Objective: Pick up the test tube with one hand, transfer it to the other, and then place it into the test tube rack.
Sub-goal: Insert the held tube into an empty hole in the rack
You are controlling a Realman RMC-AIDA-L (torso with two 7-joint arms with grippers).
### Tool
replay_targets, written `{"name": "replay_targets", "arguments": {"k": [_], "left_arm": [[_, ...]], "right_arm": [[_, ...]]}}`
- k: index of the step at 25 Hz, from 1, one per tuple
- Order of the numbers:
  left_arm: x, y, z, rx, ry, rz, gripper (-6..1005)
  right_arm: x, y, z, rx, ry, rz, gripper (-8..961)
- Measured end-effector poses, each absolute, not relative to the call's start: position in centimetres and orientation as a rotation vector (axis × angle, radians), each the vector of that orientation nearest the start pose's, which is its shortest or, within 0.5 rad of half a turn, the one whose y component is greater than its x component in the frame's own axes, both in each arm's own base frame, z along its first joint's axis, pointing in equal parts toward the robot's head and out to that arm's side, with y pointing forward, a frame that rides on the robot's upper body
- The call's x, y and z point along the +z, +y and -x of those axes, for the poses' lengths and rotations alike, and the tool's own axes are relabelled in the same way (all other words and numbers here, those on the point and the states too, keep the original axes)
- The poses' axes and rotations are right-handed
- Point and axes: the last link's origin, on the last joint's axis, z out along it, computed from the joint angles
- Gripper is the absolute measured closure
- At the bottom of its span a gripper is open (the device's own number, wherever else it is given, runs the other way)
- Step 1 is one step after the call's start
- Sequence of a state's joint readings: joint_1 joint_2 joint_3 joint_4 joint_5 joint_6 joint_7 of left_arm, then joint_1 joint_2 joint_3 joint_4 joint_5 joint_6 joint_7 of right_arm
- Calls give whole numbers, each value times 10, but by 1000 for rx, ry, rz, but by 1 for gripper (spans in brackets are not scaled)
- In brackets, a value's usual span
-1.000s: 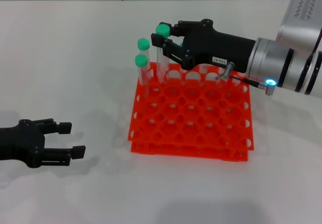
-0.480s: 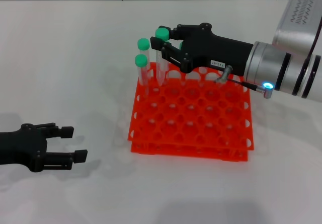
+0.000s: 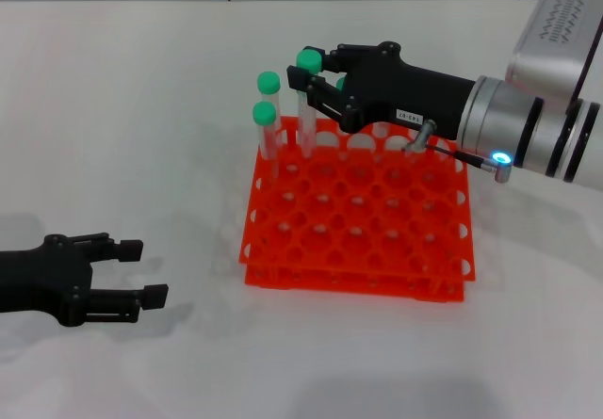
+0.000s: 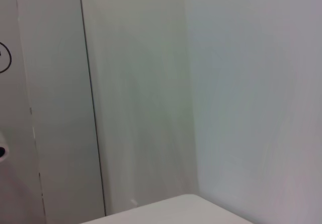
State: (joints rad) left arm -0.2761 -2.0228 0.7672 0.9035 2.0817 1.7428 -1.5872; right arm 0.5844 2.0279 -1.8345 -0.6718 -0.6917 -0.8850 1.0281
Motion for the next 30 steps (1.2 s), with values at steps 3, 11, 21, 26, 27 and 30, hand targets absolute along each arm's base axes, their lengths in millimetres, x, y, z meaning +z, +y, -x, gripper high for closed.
{"name": "replay_targets", "arguments": {"k": [3, 11, 21, 26, 27, 30], "left_arm": [[44, 256, 319, -467, -911, 2780, 138], [46, 257, 318, -470, -905, 2778, 138], [49, 259, 320, -456, -898, 2771, 137], [49, 260, 318, -456, -892, 2773, 137], [49, 261, 318, -456, -891, 2774, 137], [49, 261, 318, -455, -890, 2774, 137]], "right_arm": [[-74, 374, -153, 918, 347, 2517, 688], [-75, 374, -154, 912, 349, 2517, 689], [-76, 376, -155, 895, 355, 2518, 689], [-79, 377, -155, 882, 355, 2531, 689], [-79, 377, -156, 880, 357, 2532, 689], [-79, 376, -156, 879, 360, 2531, 689]]}}
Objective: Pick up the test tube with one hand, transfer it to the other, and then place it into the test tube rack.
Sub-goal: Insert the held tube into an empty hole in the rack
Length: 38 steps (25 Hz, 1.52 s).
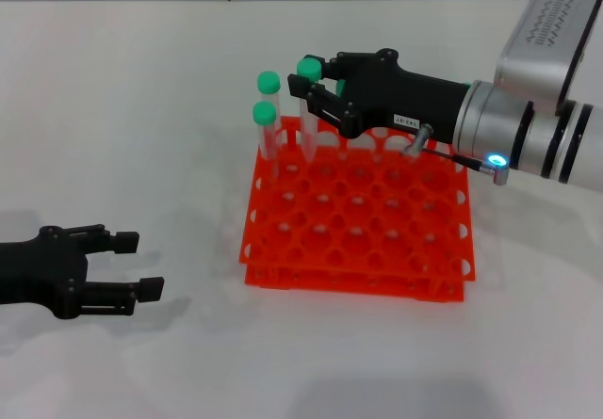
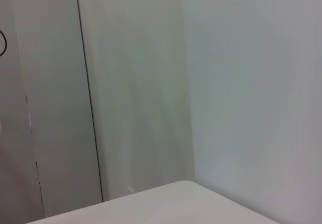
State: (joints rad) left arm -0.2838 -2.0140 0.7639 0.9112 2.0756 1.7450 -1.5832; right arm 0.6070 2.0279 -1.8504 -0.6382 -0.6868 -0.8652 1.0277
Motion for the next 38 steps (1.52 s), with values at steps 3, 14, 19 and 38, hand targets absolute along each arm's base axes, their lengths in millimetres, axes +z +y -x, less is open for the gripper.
{"name": "replay_targets", "arguments": {"k": [3, 14, 19, 38], "left_arm": [[49, 261, 318, -454, -889, 2774, 137], [52, 261, 320, -462, -897, 2755, 137], [52, 261, 320, -461, -897, 2757, 137], [51, 260, 320, -464, -903, 2756, 137]], "right_arm": [[-79, 376, -158, 880, 364, 2531, 689], [-79, 374, -159, 883, 359, 2531, 689], [-79, 373, -162, 877, 352, 2530, 689], [-82, 367, -162, 883, 313, 2555, 689]]}}
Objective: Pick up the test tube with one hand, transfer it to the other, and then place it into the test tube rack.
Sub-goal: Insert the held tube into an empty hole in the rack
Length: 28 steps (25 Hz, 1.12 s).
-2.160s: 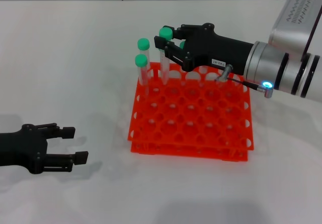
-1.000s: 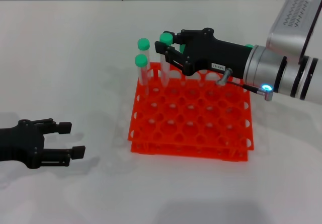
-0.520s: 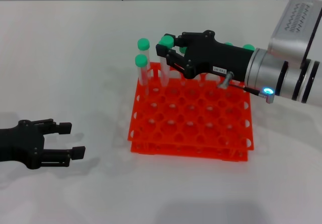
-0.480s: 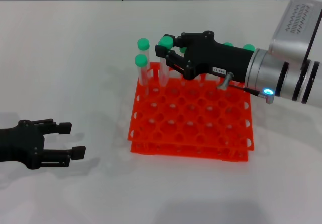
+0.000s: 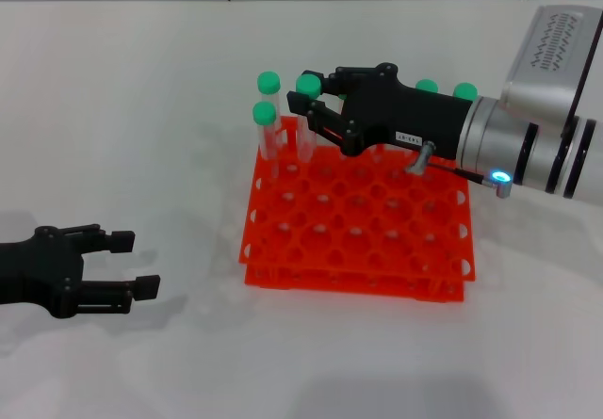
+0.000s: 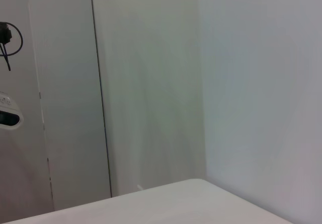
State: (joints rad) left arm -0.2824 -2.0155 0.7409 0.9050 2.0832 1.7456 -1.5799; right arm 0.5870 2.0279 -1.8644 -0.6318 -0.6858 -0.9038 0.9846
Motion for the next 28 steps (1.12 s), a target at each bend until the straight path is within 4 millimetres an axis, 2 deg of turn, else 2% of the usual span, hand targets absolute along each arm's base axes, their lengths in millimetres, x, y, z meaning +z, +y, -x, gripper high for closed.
{"name": "replay_targets", "arguments": {"k": [28], "left_arm": [[49, 261, 319, -470, -899, 2758, 136]], "right_arm": [[-85, 368, -165, 853, 338, 2559, 689]]}}
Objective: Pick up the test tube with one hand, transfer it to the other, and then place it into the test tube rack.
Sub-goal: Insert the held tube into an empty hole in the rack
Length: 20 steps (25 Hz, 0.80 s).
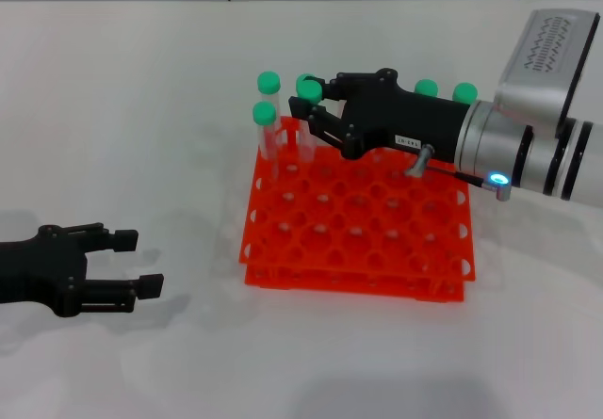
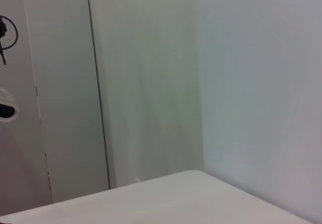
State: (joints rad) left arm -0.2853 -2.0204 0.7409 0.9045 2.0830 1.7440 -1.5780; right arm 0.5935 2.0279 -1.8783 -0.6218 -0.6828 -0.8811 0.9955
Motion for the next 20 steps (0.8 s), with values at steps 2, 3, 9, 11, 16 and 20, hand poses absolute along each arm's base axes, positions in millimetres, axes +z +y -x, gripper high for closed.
{"name": "replay_targets", "arguments": {"k": [2, 3, 9, 11, 16, 20], "left_arm": [[49, 261, 319, -470, -899, 2758, 136], [49, 261, 319, -470, -899, 2758, 136], [49, 261, 319, -470, -899, 2758, 136], [49, 261, 319, -470, -899, 2758, 136], [49, 261, 319, -469, -899, 2758, 136], [49, 261, 319, -469, -894, 2759, 136]], "right_arm": [[-85, 369, -165, 847, 343, 2557, 689], [-86, 369, -165, 845, 344, 2556, 689], [-86, 370, -166, 838, 350, 2554, 689], [-86, 370, -166, 836, 351, 2553, 689], [-86, 370, -167, 835, 352, 2551, 689], [-86, 370, -167, 834, 353, 2551, 689]]}}
